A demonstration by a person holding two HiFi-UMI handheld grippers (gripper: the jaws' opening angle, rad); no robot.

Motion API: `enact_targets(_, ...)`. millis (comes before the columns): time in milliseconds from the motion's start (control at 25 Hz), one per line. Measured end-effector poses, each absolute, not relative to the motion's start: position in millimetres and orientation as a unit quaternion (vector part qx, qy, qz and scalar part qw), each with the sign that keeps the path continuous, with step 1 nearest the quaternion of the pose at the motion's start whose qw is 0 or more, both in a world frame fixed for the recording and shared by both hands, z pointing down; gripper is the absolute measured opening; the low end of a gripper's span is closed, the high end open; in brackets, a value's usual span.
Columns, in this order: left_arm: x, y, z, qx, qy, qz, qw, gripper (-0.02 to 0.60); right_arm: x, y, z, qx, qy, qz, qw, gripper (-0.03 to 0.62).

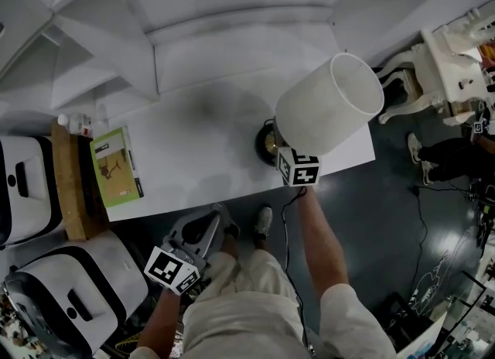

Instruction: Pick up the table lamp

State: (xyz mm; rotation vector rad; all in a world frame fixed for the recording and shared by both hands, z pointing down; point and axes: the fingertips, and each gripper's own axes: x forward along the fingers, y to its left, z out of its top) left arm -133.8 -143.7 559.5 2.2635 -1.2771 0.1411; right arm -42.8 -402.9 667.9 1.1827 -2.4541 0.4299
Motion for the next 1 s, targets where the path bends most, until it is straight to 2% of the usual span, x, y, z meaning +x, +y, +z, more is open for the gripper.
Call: enact_targets(1000,-63,-155,495,0.862,-0.465,0.047,0.196,0.009,13,-294,547,0.344,-0.908,0.15,0.185,0.057)
